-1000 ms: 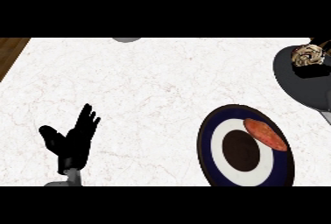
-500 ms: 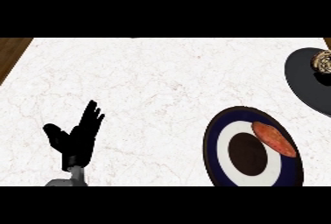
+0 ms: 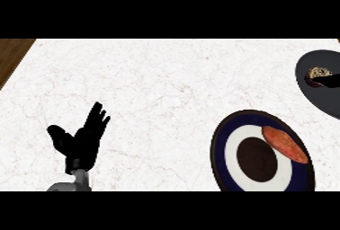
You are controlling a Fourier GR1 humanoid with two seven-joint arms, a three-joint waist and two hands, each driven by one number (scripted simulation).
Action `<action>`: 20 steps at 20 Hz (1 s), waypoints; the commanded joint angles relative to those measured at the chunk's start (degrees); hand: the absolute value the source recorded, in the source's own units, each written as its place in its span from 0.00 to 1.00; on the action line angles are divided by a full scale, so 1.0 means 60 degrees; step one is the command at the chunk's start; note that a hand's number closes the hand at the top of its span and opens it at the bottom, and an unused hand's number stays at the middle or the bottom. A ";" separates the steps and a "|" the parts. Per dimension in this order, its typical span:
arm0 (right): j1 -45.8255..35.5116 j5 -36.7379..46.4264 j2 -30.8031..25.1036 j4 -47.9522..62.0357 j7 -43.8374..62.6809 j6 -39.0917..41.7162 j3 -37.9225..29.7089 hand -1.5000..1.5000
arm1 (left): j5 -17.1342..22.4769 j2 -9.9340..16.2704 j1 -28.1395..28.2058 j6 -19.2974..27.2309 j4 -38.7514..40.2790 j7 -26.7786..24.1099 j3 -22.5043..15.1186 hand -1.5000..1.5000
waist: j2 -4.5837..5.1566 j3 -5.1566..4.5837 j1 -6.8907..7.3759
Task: Pick the cupcake from the plate and place it in the pan
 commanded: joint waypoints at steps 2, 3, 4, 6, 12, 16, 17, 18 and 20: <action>-0.0581 -0.1680 0.0089 0.0169 -0.1295 0.1123 -0.1418 0.00 | -0.0020 -0.0059 0.0129 0.0113 0.0266 -0.0101 0.0098 0.50 | -0.0019 -0.0002 -0.0128; -0.0456 -0.2042 0.0274 0.0231 -0.1640 0.1227 -0.1729 0.00 | 0.0088 -0.0065 0.0329 -0.0066 0.0133 0.0031 -0.0023 0.50 | -0.0078 -0.0005 -0.0179; -0.0430 -0.2265 -0.0051 0.0309 -0.1805 0.1576 -0.1962 0.00 | 0.0003 -0.0036 0.0092 0.0132 0.0229 0.0050 0.0113 0.50 | -0.0027 0.0000 -0.0265; -0.0491 -0.2779 -0.0211 0.0574 -0.1885 0.2309 -0.2431 0.00 | -0.0028 -0.0259 0.0204 0.0206 0.0220 -0.0092 -0.0015 0.50 | -0.0054 -0.0019 -0.0305; 0.0084 -0.3992 -0.1020 0.1189 -0.2543 0.4768 -0.3535 0.00 | 0.0085 -0.0110 0.0420 0.0178 0.0057 0.0053 0.0150 0.50 | -0.0116 -0.0028 -0.0477; 0.0490 -0.4307 -0.1628 0.1381 -0.3054 0.6787 -0.3730 0.00 | 0.0024 0.0085 0.0561 0.0115 -0.0045 -0.0014 0.0221 0.50 | -0.0183 -0.0039 -0.0553; 0.0741 -0.4292 -0.2089 0.1367 -0.3176 0.7436 -0.3703 0.00 | 0.0089 -0.0031 0.0664 0.0195 0.0035 -0.0099 0.0288 0.50 | -0.0189 -0.0041 -0.0623; 0.0689 -0.4244 -0.1978 0.1372 -0.3232 0.7706 -0.3608 0.00 | -0.0151 -0.0227 0.0553 0.0310 0.0230 -0.0119 0.0005 0.50 | -0.0193 -0.0051 -0.0625; 0.1126 -0.4375 -0.2238 0.1378 -0.3635 0.8289 -0.3725 0.00 | 0.0206 0.0160 0.0721 -0.0206 0.0419 -0.0510 0.0439 0.50 | -0.0179 -0.0053 -0.0611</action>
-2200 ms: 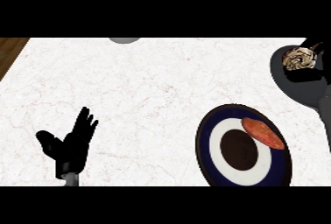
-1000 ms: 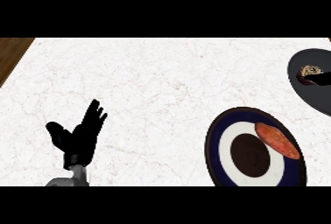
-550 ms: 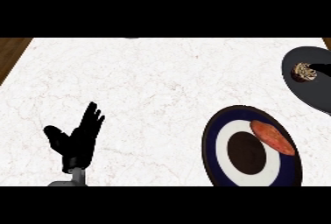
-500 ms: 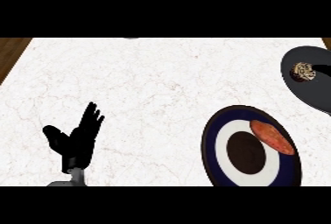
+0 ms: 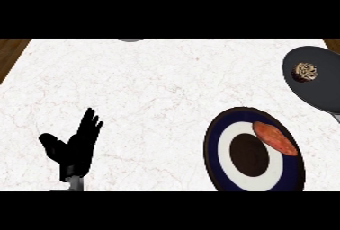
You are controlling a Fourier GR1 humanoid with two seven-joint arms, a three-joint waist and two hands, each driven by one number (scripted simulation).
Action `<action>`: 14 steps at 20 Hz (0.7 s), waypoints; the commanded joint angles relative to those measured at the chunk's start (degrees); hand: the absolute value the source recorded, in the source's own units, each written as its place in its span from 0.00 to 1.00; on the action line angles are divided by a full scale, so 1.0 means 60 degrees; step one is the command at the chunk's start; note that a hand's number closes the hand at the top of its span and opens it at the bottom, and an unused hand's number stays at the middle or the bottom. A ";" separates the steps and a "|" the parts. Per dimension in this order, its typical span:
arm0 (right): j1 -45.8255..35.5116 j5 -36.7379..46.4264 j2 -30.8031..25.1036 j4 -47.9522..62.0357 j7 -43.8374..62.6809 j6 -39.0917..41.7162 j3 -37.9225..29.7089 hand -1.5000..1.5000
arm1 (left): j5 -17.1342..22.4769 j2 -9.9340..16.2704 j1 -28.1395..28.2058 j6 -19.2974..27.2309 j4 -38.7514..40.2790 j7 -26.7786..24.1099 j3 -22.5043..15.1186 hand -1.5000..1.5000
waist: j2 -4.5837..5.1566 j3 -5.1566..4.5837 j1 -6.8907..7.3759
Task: Pick the cupcake from the plate and place it in the pan
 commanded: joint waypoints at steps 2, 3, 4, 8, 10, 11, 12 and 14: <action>0.0926 -0.0192 -0.0299 0.0047 -0.0934 0.1621 -0.0061 0.00 | 0.0246 0.0187 0.0054 -0.0200 0.0212 0.0143 0.0267 0.50 | -0.0031 -0.0050 -0.0078; 0.1000 -0.0079 -0.0202 -0.0051 -0.1053 0.1665 0.0094 0.00 | -0.0150 -0.0110 0.0003 0.0297 0.0172 0.0416 -0.0074 0.50 | -0.0046 -0.0050 -0.0099; 0.0896 -0.0067 -0.0513 -0.0063 -0.0734 0.1889 0.0133 0.00 | 0.0131 0.0010 0.0121 -0.0132 0.0206 0.0257 0.0018 0.50 | -0.0050 -0.0057 -0.0070; 0.1125 -0.0305 -0.0451 -0.0169 -0.0692 0.1600 0.0030 0.00 | -0.0054 -0.0071 -0.0241 0.0188 0.0291 0.0274 0.0081 0.50 | -0.0081 -0.0066 -0.0127; 0.1500 -0.0431 -0.0659 -0.0118 -0.0753 0.1863 -0.0048 0.00 | -0.0012 -0.0156 0.0485 0.0036 0.0139 0.0064 -0.0064 0.50 | -0.0096 -0.0063 -0.0120; 0.1538 -0.0296 -0.0241 -0.0255 -0.0859 0.1359 0.0149 0.00 | 0.0098 0.0086 0.0133 -0.0128 0.0339 0.0183 0.0157 0.50 | -0.0098 -0.0070 -0.0137; 0.1515 -0.0382 -0.0484 -0.0272 -0.0823 0.1545 0.0078 0.00 | 0.0045 0.0069 0.0224 -0.0037 0.0115 0.0367 0.0072 0.50 | -0.0095 -0.0063 -0.0112; 0.1767 -0.0449 -0.0391 -0.0269 -0.0824 0.1576 0.0126 0.00 | 0.0001 -0.0091 0.0239 0.0036 0.0279 0.0186 0.0045 0.50 | -0.0123 -0.0074 -0.0187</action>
